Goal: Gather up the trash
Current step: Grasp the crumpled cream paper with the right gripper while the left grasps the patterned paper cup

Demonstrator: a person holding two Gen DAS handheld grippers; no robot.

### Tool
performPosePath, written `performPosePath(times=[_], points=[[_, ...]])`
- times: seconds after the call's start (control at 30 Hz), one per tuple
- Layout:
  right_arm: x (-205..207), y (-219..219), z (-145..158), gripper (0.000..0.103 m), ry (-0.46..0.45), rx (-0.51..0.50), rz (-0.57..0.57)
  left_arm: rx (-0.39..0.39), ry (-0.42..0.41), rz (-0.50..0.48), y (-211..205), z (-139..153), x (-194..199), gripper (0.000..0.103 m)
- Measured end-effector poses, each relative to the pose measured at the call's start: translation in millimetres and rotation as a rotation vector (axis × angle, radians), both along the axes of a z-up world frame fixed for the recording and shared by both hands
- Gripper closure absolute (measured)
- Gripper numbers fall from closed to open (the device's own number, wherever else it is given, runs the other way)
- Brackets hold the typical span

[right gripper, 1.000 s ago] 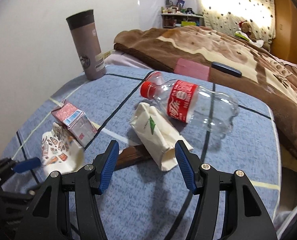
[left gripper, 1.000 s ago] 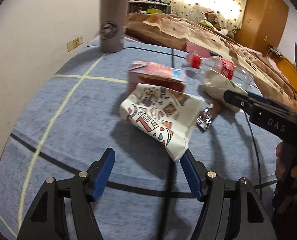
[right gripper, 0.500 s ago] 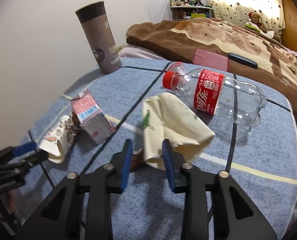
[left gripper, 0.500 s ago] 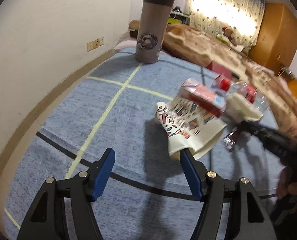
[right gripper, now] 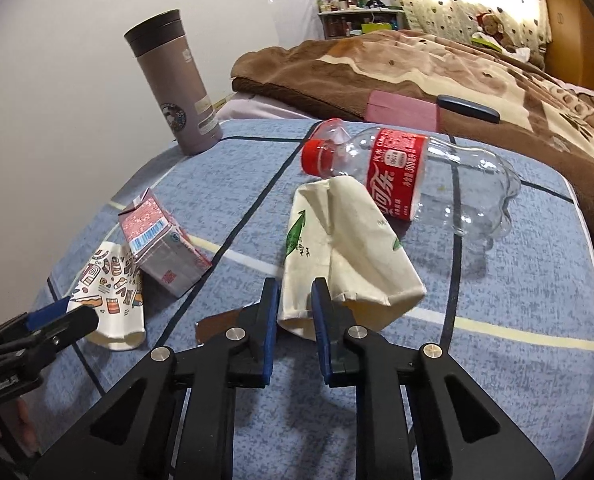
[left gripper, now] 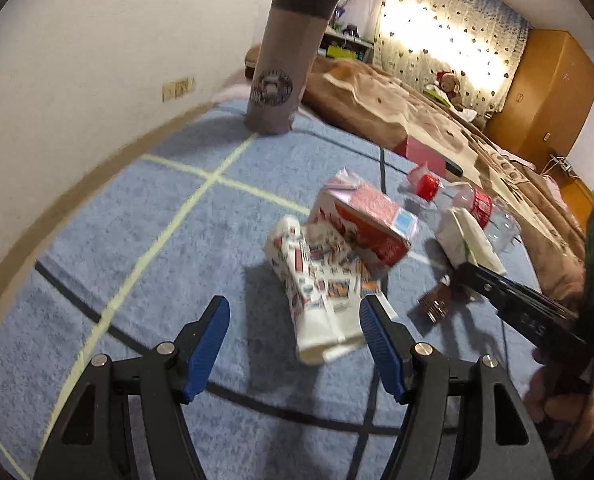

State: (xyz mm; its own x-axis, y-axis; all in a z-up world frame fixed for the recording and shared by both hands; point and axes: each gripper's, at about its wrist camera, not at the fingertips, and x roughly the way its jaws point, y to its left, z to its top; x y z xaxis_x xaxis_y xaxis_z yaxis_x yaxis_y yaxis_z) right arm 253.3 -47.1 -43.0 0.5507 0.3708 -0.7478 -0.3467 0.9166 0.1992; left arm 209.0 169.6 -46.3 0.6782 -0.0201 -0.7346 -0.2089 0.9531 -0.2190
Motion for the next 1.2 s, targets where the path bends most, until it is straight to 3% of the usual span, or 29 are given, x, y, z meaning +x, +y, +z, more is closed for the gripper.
performPosePath(times=[0.33, 0.5, 0.67, 0.8, 1.2], points=[[6.9, -5.2, -5.0, 0.086, 0.009, 0.052, -0.005, -0.003, 0.063, 0.01, -2.8, -15.5, 19.3, 0.051], [7.2, -7.8, -6.5, 0.086, 0.007, 0.054, -0.025, -0.022, 0.056, -0.01, -4.9, -15.0, 20.8, 0.07], [4.6, -6.0, -5.7, 0.088, -0.006, 0.036, -0.031, -0.006, 0.034, -0.021, -8.8, -11.2, 18.9, 0.082], [2.4, -8.6, -4.0, 0.094, -0.019, 0.026, -0.041, -0.014, 0.025, -0.021, -6.8, -10.1, 16.7, 0.082], [-10.7, -11.9, 6.9, 0.096, -0.043, 0.045, -0.044, 0.008, 0.002, -0.049, -15.2, -0.5, 0.1, 0.082]])
